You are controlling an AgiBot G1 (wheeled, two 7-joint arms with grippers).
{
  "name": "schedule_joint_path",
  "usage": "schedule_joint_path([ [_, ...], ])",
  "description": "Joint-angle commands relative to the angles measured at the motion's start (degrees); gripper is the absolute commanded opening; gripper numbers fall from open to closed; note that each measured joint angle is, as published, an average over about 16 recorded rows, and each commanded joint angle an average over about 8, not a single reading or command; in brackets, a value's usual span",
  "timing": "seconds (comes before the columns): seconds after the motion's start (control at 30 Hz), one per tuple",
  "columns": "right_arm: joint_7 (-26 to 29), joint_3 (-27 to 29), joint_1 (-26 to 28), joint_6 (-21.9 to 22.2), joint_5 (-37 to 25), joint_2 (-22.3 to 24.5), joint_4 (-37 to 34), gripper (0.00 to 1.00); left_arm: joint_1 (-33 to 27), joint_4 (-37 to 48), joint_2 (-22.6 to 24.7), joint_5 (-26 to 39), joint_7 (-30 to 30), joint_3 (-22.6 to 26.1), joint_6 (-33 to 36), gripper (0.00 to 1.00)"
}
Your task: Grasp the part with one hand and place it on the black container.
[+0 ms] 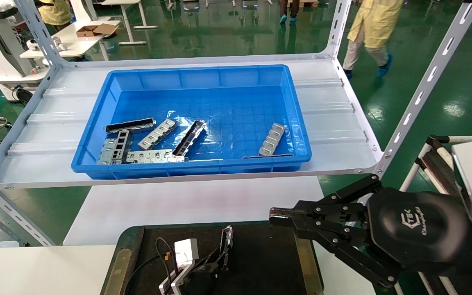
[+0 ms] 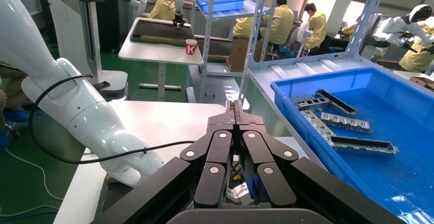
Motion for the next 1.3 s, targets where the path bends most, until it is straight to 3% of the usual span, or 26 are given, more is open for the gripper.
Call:
schedule_joint_path([
  [0.03,0.0,0.0,0.0,0.0,0.0,0.0,0.0,0.99,0.04,0.03,0.04,0.1,-0.01,-0.02,-0.01,1.0],
  [0.57,-0.02,-0.03,0.01,0.01,0.02,0.01,0.0,1.0,-0.32,-3.34,-2.32,1.42,0.0,-0.63,1.58,1.0],
  [0.97,-0.03,-0.06,0.01,0.02,0.04,0.02,0.0,1.0,2.03,-16.18,-15.45,5.23,-0.32,-5.06,13.32,1.0],
  [1.3,-0.04,-0.07,0.02,0.03,0.05,0.03,0.0,1.0,4.97,-19.22,-23.9,3.43,4.27,-15.74,29.25,1.0],
])
